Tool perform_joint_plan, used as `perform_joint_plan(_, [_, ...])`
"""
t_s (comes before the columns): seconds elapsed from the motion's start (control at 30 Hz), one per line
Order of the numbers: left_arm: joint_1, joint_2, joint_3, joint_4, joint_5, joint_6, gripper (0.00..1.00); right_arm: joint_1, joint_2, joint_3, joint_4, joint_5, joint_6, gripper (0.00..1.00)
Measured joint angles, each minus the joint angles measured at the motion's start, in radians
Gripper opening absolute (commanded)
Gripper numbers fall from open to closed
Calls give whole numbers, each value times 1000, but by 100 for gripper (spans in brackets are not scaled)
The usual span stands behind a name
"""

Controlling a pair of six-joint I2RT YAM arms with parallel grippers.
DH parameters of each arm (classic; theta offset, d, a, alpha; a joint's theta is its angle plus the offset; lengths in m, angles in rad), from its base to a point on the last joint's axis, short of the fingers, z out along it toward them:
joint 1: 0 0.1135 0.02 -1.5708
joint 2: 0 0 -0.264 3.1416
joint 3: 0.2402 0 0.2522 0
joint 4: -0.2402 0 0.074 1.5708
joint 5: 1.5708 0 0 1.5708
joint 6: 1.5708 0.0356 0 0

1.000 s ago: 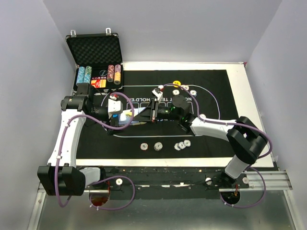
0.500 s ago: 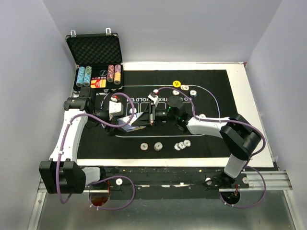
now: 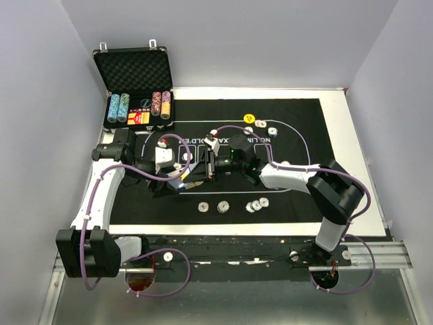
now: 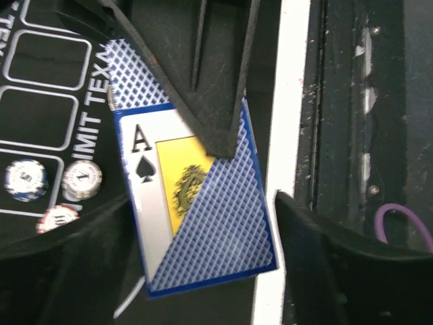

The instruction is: Distribute texas hold em gaming equipment

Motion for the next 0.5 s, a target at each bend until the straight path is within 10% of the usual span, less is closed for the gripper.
perform_joint_plan(0.5, [-2, -65, -48, -14, -24, -34, 89, 36, 5, 62, -21, 1, -41, 29])
